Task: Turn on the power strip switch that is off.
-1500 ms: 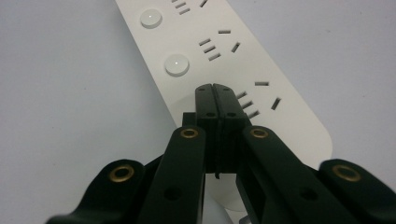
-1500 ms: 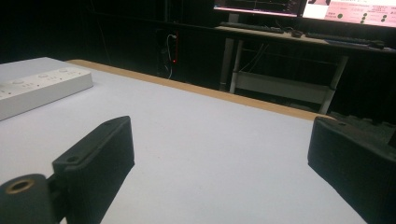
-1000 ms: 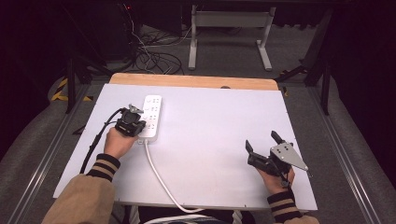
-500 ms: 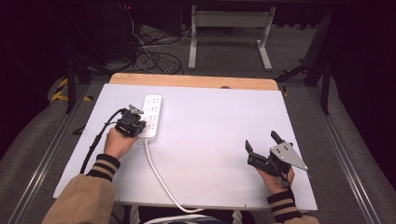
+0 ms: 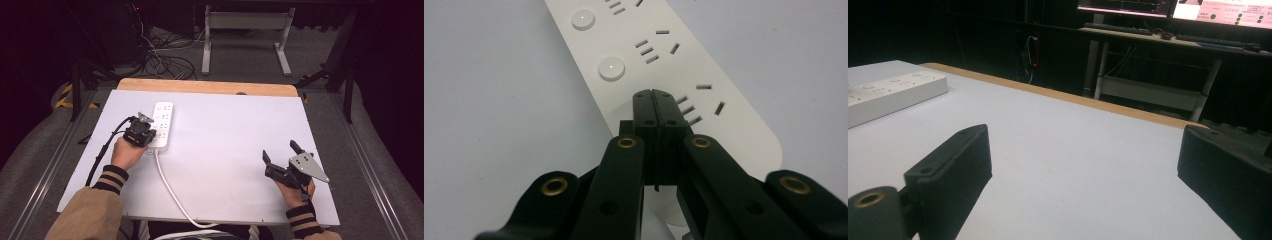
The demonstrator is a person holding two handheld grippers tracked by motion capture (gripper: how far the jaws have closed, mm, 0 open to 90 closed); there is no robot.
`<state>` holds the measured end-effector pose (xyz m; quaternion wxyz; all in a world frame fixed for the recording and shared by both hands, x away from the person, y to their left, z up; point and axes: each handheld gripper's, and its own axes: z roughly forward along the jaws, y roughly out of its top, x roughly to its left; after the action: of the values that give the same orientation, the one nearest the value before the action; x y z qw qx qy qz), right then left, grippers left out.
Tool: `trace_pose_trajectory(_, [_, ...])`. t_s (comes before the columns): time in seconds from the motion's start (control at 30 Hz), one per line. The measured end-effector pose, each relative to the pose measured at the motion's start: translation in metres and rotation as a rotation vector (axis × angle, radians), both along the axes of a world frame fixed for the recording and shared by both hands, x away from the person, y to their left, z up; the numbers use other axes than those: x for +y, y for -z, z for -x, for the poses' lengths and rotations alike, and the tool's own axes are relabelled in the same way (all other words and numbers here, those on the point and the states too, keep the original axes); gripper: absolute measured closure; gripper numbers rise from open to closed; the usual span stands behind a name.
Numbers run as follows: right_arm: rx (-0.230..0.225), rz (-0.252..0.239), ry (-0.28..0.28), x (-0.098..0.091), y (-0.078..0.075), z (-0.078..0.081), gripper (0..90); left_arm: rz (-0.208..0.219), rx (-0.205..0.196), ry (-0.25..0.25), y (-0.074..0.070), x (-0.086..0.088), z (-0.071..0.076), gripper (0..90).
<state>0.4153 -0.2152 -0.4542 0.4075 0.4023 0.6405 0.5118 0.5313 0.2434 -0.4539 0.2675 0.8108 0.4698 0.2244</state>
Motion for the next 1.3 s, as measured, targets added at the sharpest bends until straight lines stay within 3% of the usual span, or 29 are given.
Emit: trace_pose_trajectory(1.3, [0.003, -0.001, 0.001, 0.0005, 0.0007, -0.0003, 7.7, 0.009, -0.018, 0.002, 0.0018, 0.0, 0.0, 90.0])
